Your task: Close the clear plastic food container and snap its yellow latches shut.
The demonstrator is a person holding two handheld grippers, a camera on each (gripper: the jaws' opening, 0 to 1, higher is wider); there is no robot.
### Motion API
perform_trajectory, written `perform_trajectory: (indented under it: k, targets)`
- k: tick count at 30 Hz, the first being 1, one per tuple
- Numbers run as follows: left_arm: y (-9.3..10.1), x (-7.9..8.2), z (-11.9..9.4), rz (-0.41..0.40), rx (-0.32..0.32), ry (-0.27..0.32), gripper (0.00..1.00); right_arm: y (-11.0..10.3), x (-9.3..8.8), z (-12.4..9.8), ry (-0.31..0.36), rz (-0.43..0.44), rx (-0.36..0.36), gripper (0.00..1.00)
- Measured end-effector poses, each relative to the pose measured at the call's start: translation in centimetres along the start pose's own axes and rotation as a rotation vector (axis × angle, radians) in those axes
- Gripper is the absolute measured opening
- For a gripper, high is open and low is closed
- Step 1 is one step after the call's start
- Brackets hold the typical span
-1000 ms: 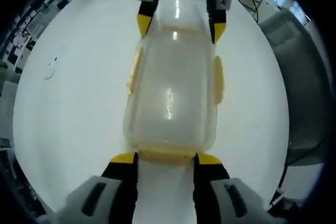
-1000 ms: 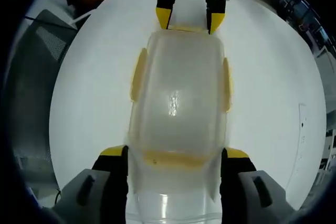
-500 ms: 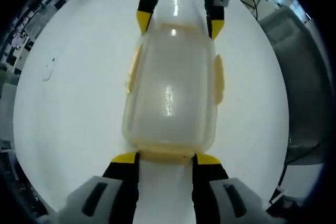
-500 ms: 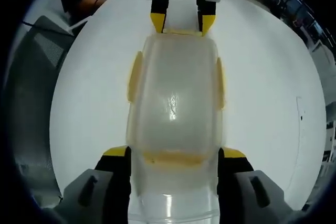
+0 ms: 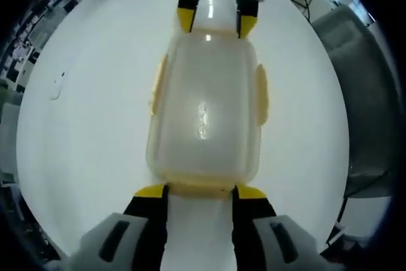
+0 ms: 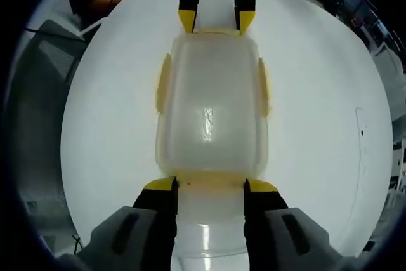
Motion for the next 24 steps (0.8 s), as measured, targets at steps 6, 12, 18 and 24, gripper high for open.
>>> perform_trajectory:
  k: [6, 12, 18, 24]
  targets:
    - [0.2, 0.3, -0.1, 0.05, -0.01, -0.013, 0.35, 0.1, 0.4, 0.0, -0.049, -0.01, 0.009, 0.38]
    - [-0.1, 0.4, -0.2, 0.054, -0.012, -0.009, 0.35, 0.3, 0.1, -0.1, -0.035, -0.008, 0.008, 0.37]
    - [-0.3, 1.1, 0.0, 0.057, -0.007, -0.05, 0.35, -0.1, 0.3, -0.1, -0.064, -0.006, 0.012, 0.38]
    - [-0.2, 1.3, 0.1, 0.049, 0.002, -0.083, 0.35, -0.3, 0.0, 0.0, -0.026, -0.01, 0.008, 0.38]
Point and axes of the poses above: the point that each gripper's makers call its tool centre point, and the gripper's own axes: z roughly forward along the fingers, y roughly to its right, x roughly out of its top, the point moved 8 cm from there along -z, roughly backward along the fingers, and after that the axes turned 6 degrees about -z, right-handed, at the moved point
